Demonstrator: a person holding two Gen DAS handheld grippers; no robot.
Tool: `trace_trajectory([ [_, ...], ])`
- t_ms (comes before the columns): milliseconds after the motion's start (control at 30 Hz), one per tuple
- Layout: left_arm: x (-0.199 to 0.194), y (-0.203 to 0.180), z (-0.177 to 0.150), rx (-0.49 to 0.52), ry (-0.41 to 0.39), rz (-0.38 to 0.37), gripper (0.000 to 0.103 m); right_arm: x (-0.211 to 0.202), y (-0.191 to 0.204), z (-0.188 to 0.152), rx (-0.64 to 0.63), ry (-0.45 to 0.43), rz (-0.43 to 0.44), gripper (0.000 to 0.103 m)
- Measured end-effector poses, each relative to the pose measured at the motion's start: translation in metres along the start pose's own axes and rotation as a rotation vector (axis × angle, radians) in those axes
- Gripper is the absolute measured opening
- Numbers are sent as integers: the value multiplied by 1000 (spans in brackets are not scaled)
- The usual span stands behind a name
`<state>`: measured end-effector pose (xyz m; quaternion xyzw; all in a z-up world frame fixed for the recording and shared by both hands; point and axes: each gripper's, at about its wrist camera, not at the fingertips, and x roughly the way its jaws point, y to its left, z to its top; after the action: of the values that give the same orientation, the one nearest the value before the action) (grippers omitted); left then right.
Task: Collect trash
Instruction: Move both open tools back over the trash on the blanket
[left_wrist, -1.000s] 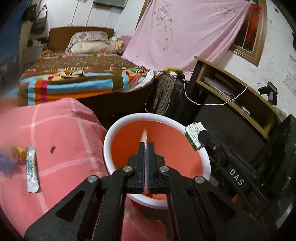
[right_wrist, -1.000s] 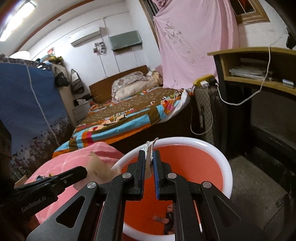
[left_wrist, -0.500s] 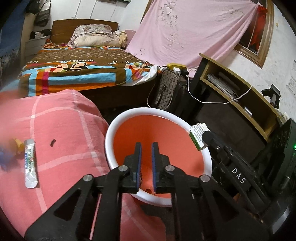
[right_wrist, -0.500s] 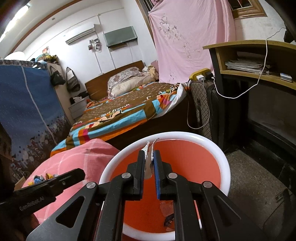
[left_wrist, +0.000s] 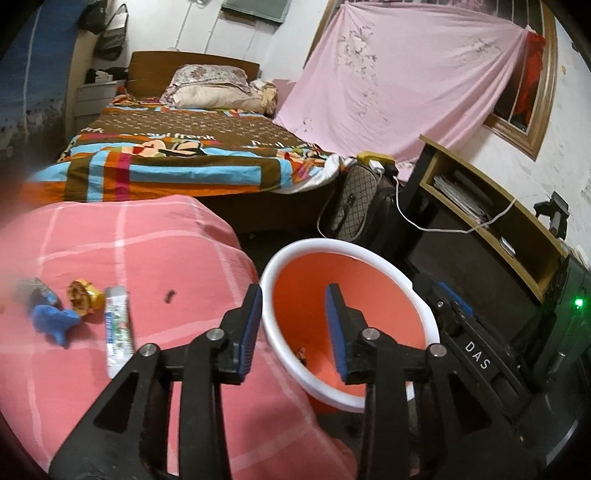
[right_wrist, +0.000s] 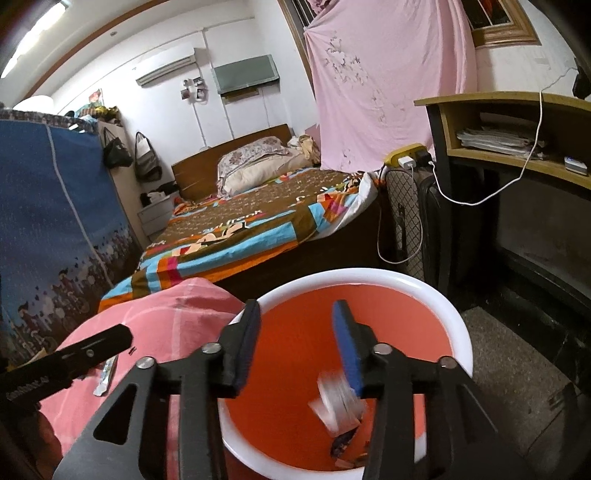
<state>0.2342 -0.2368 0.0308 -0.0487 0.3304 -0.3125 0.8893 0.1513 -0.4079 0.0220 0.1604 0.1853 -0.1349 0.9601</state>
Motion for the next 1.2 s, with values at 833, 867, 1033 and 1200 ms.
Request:
trace_trajectory([
  [833, -129, 109, -11, 27, -472, 387, 92, -38, 107, 1, -127, -328, 286, 103],
  [867, -133, 113, -12, 29, -484, 398, 92, -40, 114, 0, -137, -340, 304, 103],
  [1033, -153, 129, -20, 53, -536, 459, 92, -46, 142, -7, -195, -402, 365, 103],
  [1200, -162, 144, -25, 72, -547, 504, 92, -42, 166, -14, -255, -416, 405, 103],
])
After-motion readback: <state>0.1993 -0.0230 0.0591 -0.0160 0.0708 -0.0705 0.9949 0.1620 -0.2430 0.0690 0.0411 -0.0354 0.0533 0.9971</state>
